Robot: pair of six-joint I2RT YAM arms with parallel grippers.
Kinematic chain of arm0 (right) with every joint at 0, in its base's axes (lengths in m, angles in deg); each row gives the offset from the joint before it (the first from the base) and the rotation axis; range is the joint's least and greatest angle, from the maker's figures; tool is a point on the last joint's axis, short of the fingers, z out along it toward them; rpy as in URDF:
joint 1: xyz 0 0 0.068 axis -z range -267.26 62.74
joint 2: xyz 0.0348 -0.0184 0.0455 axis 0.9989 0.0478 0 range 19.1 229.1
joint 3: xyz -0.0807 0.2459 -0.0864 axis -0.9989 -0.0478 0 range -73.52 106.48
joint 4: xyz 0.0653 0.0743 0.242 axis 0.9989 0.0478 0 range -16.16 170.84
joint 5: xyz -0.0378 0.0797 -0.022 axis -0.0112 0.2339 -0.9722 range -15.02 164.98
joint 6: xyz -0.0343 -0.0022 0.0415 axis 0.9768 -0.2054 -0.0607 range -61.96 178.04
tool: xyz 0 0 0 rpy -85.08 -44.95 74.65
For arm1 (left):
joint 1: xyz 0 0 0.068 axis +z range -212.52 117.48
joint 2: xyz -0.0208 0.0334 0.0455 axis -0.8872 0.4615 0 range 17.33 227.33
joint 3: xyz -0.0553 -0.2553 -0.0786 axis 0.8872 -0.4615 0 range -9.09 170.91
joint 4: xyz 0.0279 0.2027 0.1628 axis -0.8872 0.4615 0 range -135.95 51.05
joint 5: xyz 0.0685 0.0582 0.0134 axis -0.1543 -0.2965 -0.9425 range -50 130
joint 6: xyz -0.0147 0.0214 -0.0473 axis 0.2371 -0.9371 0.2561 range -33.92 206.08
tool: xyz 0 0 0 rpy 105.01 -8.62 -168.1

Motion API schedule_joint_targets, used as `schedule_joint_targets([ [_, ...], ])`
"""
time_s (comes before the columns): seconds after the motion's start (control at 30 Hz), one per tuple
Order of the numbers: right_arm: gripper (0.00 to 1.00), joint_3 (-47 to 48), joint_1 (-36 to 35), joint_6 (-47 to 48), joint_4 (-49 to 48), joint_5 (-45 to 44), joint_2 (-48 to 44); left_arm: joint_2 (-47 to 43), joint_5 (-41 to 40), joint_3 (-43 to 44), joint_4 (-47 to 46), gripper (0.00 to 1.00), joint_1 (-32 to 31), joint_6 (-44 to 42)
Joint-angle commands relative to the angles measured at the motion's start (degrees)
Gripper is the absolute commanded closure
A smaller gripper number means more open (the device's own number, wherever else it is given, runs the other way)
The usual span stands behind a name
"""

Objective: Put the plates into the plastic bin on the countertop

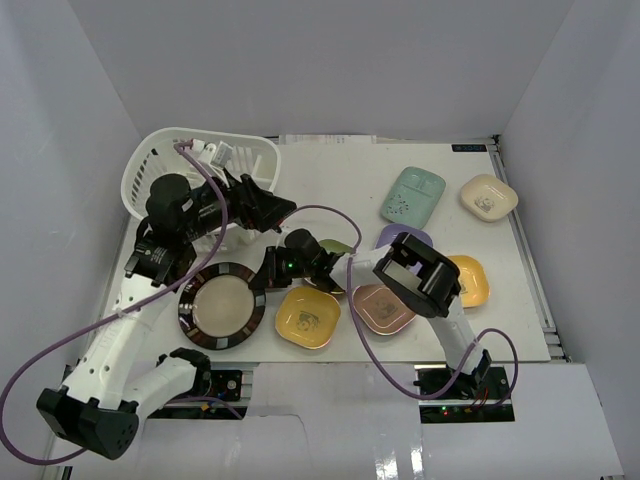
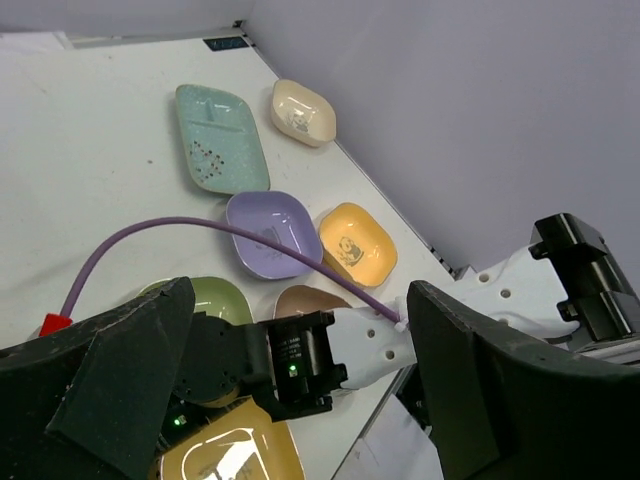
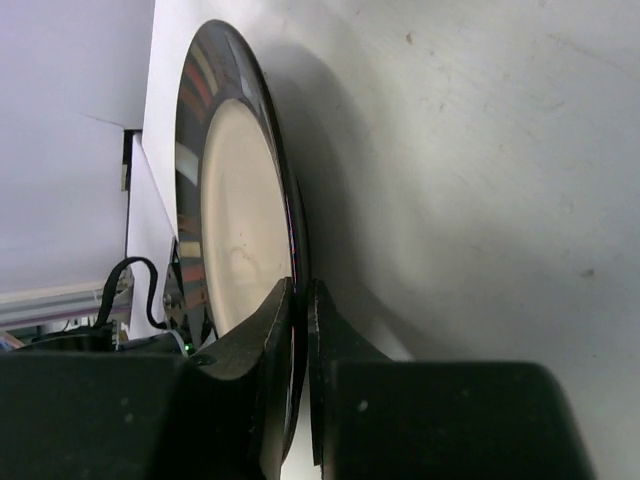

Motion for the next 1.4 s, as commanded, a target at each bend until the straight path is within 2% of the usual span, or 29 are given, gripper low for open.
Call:
schedule_joint_targets([
  [0.0,0.92,-2.34,-0.47,1.03,-2.08,-2.01,-4.07,-1.82,-3.7,4.44,1.85,0.02,-1.25,-1.03],
  [0.33,0.92,-5.6,-0.56,1.91,-2.79,1.16,-26.56,-3.58,-6.07,18.5,2.82,0.02,-4.5,-0.41],
  [0.53,0.92,2.56,1.54,1.82,-2.09,1.34,-28.96,-6.04,-8.09,20.44,3.08,0.02,-5.03,-0.24],
  [0.67,0.92,14.06,4.53,3.57,0.2,0.9,-22.91,-6.66,-7.92,19.56,3.08,0.02,-5.21,-0.32],
  [0.77,0.92,26.89,6.99,4.1,3.09,0.02,-15.18,-7.01,-8.18,18.33,3.0,0.02,-5.65,-0.68],
  [0.87,0.92,43.48,8.58,6.55,9.67,-3.58,-5.78,-7.27,-8.97,17.11,3.08,0.02,-6.43,-1.2],
  [0.9,0.92,52.84,8.84,7.0,13.35,-4.28,-0.27,-7.27,-9.15,16.75,3.0,0.02,-6.7,-1.29],
  [1.0,0.92,64.5,9.99,7.01,15.57,-7.27,7.84,-6.31,-9.68,15.35,2.56,0.02,-8.11,-1.2],
  [1.03,0.92,66.8,10.25,6.92,16.01,-8.67,11.0,-6.13,-9.59,14.91,2.47,0.02,-8.54,-1.2],
  [1.13,0.92,64.47,11.22,6.48,10.16,-13.94,12.35,-5.52,-9.94,13.06,1.68,0.02,-10.3,-1.38],
  [1.2,0.92,66.72,11.04,8.66,10.04,-15.88,13.84,-4.9,-10.99,12.27,1.68,0.02,-11.71,-2.34],
  [1.27,0.92,71.71,11.04,8.07,8.47,-16.24,17.96,-4.46,-11.96,11.83,1.77,0.02,-12.94,-2.96],
  [1.37,0.92,72.01,10.78,5.34,6.0,-16.94,21.31,-3.76,-13.1,11.13,1.33,0.02,-13.73,-3.66],
])
